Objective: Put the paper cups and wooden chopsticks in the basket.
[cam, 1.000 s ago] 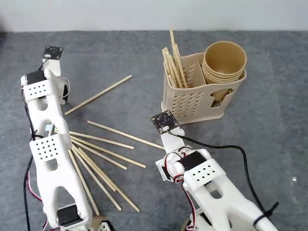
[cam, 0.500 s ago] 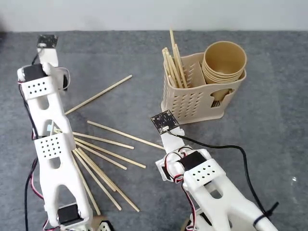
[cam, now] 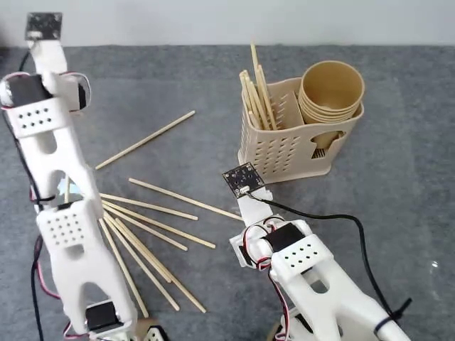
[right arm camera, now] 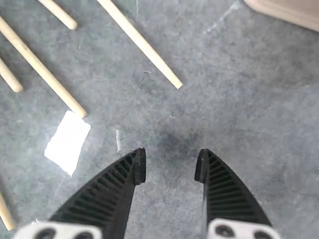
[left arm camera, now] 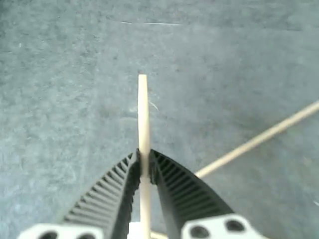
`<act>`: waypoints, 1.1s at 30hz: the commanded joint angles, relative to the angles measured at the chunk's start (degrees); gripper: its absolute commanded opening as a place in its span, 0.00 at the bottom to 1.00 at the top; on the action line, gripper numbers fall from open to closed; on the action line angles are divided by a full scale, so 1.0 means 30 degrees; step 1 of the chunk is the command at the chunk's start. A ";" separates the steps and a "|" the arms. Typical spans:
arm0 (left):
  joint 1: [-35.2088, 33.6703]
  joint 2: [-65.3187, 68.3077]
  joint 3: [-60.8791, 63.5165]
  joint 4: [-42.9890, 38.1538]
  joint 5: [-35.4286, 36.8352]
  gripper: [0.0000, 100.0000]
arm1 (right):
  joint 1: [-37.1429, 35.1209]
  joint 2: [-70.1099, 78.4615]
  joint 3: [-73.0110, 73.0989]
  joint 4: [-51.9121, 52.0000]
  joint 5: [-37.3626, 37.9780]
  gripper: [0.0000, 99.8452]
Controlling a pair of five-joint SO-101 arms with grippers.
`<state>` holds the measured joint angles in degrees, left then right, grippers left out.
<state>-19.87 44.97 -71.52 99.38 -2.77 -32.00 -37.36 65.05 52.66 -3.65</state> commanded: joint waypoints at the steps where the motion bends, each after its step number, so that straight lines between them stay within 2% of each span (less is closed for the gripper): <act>1: 0.0879 -0.5597 0.3853 0.0410 0.0674 0.01 | 0.0132 -0.0396 -0.0059 -0.0044 0.0234 0.18; 7: 0.3253 -1.1692 0.8073 0.0293 0.2432 0.01 | 0.0132 -0.0396 -0.0059 -0.0044 0.0234 0.18; 15: 0.6652 -1.4711 0.8601 -0.1993 0.6652 0.01 | 0.0132 -0.0396 -0.0059 -0.0044 0.0234 0.18; 24: 0.9670 -1.5648 0.8542 -0.7297 1.1048 0.01 | 0.0132 -0.0396 -0.0059 -0.0044 0.0234 0.18; 29: 1.1546 -1.5853 0.8718 -1.1106 1.2103 0.01 | 0.0132 -0.0396 -0.0059 -0.0044 0.0234 0.18; 33: 1.2190 -1.5062 0.9275 -1.3832 1.2103 0.01 | 0.0132 -0.0396 -0.0059 -0.0044 0.0234 0.18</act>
<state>15.38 -0.04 -44.70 64.13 32.75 -32.00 -37.36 65.05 52.66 -3.65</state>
